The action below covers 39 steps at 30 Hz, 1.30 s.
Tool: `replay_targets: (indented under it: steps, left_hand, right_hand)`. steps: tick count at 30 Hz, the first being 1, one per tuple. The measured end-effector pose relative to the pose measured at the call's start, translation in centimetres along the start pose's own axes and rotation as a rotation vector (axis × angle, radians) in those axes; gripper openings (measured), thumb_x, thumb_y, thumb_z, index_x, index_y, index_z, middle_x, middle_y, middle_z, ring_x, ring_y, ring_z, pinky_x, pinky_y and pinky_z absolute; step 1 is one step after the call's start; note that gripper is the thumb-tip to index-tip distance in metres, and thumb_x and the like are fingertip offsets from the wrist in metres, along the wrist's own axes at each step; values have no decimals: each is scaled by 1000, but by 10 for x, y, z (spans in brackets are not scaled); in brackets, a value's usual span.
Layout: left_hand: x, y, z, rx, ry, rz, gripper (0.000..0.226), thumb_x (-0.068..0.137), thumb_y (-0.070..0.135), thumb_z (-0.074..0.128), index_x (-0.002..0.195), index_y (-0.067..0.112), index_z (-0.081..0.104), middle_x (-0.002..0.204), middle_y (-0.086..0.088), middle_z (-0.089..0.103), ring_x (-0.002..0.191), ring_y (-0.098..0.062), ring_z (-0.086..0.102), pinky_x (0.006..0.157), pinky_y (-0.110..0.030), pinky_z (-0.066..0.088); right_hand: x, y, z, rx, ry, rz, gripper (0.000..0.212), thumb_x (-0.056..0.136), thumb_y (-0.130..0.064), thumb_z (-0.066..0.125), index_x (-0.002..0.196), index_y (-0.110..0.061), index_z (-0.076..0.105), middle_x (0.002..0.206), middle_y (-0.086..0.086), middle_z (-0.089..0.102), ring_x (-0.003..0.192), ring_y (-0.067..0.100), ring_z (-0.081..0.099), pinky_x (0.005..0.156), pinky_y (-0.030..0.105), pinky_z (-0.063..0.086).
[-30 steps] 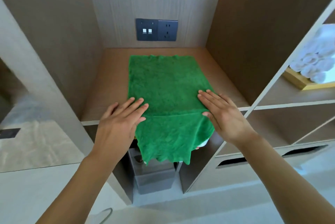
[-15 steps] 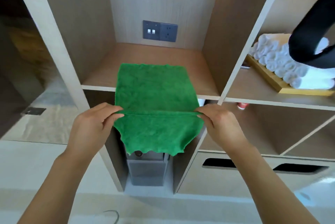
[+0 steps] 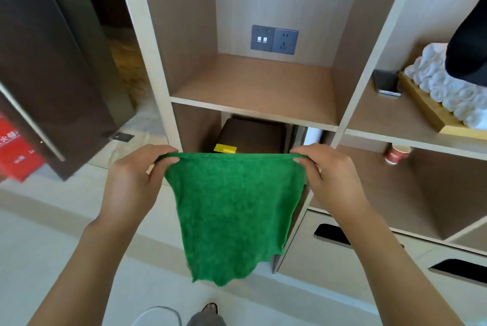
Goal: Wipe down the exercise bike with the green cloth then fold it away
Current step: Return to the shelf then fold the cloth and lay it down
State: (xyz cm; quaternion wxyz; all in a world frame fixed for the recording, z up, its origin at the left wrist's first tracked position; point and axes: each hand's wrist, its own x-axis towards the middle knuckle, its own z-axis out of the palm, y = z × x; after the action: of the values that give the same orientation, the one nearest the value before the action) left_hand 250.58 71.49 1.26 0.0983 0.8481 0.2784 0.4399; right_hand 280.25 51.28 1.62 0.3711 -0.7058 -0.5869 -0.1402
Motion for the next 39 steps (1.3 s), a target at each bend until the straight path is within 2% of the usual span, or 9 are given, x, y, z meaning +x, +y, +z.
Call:
replay_targets:
  steps: [5, 9, 13, 18, 21, 24, 27, 32, 39]
  left_hand:
    - [15, -6, 12, -8, 4, 0, 11, 91, 11, 75, 100, 5, 80, 94, 4, 74, 78, -6, 61, 82, 0, 41]
    - [37, -18, 32, -41, -17, 51, 12, 94, 9, 72, 103, 7, 79, 98, 0, 77, 81, -10, 63, 84, -10, 48]
    - [69, -35, 54, -68, -30, 100, 14, 95, 3, 71, 106, 8, 79, 101, 0, 77, 85, -5, 62, 88, -8, 46]
    - [122, -61, 85, -100, -46, 125, 15, 95, 4, 72, 108, 7, 79, 104, -5, 78, 91, -21, 71, 90, -27, 53]
    - [155, -75, 102, -153, -65, 136, 17, 94, 2, 72, 108, 7, 79, 104, -3, 78, 92, -22, 73, 90, -35, 56]
    - [192, -85, 119, -211, -78, 150, 16, 96, 2, 69, 107, 10, 78, 102, 4, 75, 91, -14, 68, 89, -29, 53]
    - [230, -91, 140, -236, -116, 151, 21, 93, -4, 68, 104, 11, 78, 101, 2, 76, 93, -12, 67, 90, -18, 47]
    - [275, -111, 186, -233, -228, 129, 22, 95, -1, 66, 105, 14, 79, 105, 0, 77, 100, -19, 70, 94, -32, 54]
    - [293, -129, 227, -229, -360, -38, 27, 93, -4, 69, 105, 18, 81, 108, -4, 78, 103, -24, 71, 94, -31, 53]
  right_hand:
    - [9, 8, 3, 13, 21, 31, 23, 99, 0, 64, 108, -16, 77, 99, -3, 76, 91, 15, 68, 83, 37, 58]
    - [24, 21, 8, 15, 28, 62, 27, 99, 5, 61, 109, -15, 78, 100, -4, 75, 90, 11, 68, 83, 24, 54]
    - [48, 33, 14, -23, 31, 108, 28, 97, 6, 62, 110, -13, 79, 105, -5, 77, 95, 9, 68, 87, 12, 49]
    - [91, 49, 22, -90, 66, 113, 22, 98, 3, 64, 111, -9, 78, 103, -1, 77, 94, 18, 70, 87, 31, 56]
    - [114, 57, 31, -100, 95, 157, 22, 99, 3, 63, 111, -8, 77, 105, 0, 76, 96, 17, 69, 90, 28, 55]
    - [138, 63, 41, -98, 130, 242, 22, 97, 7, 61, 106, -6, 76, 101, 3, 75, 93, 17, 66, 86, 18, 50]
    - [161, 73, 55, -139, 130, 331, 24, 97, 7, 58, 108, -6, 75, 103, 6, 75, 95, 23, 67, 86, 24, 50]
    - [191, 94, 72, -189, 71, 486, 23, 100, 1, 57, 113, -6, 74, 100, 8, 75, 79, 21, 62, 76, 31, 50]
    - [231, 121, 94, -275, -84, 634, 19, 94, 0, 56, 100, -7, 73, 97, 14, 74, 93, 36, 67, 81, 49, 58]
